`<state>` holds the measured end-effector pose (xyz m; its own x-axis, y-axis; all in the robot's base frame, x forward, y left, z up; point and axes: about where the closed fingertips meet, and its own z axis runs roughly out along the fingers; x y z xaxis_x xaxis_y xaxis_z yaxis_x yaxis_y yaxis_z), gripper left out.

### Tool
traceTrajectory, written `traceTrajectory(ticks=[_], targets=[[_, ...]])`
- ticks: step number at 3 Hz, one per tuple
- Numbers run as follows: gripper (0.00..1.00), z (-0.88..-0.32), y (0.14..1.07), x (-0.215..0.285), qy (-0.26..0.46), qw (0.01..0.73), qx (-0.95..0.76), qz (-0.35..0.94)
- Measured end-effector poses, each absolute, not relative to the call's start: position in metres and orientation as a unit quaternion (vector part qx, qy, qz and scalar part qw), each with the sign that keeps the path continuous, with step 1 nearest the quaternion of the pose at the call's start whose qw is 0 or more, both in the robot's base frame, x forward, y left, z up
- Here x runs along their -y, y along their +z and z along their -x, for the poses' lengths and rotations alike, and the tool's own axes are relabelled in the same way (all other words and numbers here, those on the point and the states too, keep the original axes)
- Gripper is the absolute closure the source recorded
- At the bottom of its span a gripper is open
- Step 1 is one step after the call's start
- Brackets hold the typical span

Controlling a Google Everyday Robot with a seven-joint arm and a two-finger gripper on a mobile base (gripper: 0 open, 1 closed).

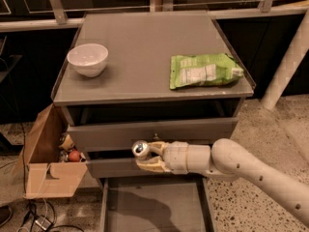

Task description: Pick redbull can from bottom drawer and place on counter

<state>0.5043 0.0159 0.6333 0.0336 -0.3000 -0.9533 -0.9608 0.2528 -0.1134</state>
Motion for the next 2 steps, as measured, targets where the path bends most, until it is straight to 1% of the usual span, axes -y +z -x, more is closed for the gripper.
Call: traceTrajectory(ticks=[1, 2], targets=[[1.0, -0.5097, 0.6718, -0.0084, 0.309, 0.51, -0.608, 0.524], [1.0, -0.5097, 0.6738, -0.0087, 0.307, 0.51, -0.608, 0.526]])
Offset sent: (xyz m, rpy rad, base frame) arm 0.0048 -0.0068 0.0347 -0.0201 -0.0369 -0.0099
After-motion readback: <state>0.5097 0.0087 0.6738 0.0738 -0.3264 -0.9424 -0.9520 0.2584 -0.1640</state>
